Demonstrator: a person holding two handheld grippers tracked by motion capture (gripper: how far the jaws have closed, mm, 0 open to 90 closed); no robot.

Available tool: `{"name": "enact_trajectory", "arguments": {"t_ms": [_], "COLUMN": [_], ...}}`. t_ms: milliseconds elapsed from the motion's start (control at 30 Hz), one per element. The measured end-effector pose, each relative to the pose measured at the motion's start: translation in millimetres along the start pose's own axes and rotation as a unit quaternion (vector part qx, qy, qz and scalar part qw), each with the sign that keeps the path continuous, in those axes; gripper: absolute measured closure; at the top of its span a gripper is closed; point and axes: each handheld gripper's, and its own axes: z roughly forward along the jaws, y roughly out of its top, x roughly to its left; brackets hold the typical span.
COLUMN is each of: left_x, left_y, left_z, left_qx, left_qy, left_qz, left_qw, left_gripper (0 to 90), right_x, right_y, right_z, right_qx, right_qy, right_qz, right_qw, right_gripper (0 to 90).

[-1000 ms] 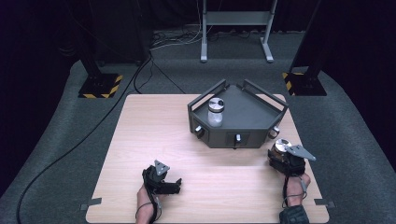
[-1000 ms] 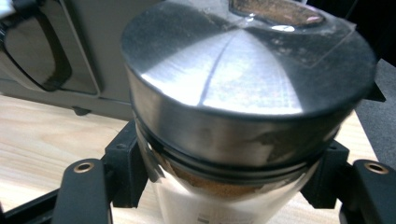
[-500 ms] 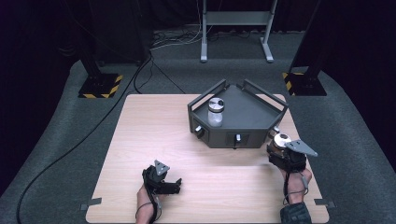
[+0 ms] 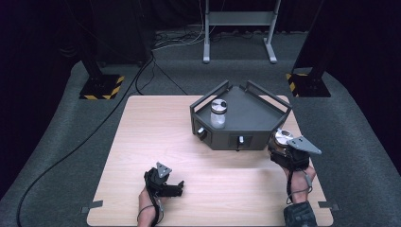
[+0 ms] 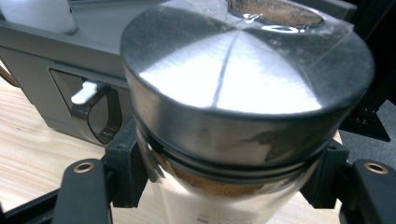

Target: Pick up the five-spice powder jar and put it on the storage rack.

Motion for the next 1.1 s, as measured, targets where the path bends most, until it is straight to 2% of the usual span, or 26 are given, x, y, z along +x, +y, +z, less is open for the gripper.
{"name": "enact_trajectory", "arguments": {"t_ms": [1100], "left_x": [0.1], "left_y": [0.1], "left_z": [-0.1], "left_qx": [0.000], "left_qy": [0.000], "left_qz": [0.001], "left_qw": [1.0000], "left_gripper": [1.0], "right_x": [1.4], "right_y": [43.9], "right_z": [-3.0], "right_qx": [-0.026], "right_qy": [0.006], "right_qz": [-0.027], "right_qw": [0.9993], "right_gripper": [29.9]}}
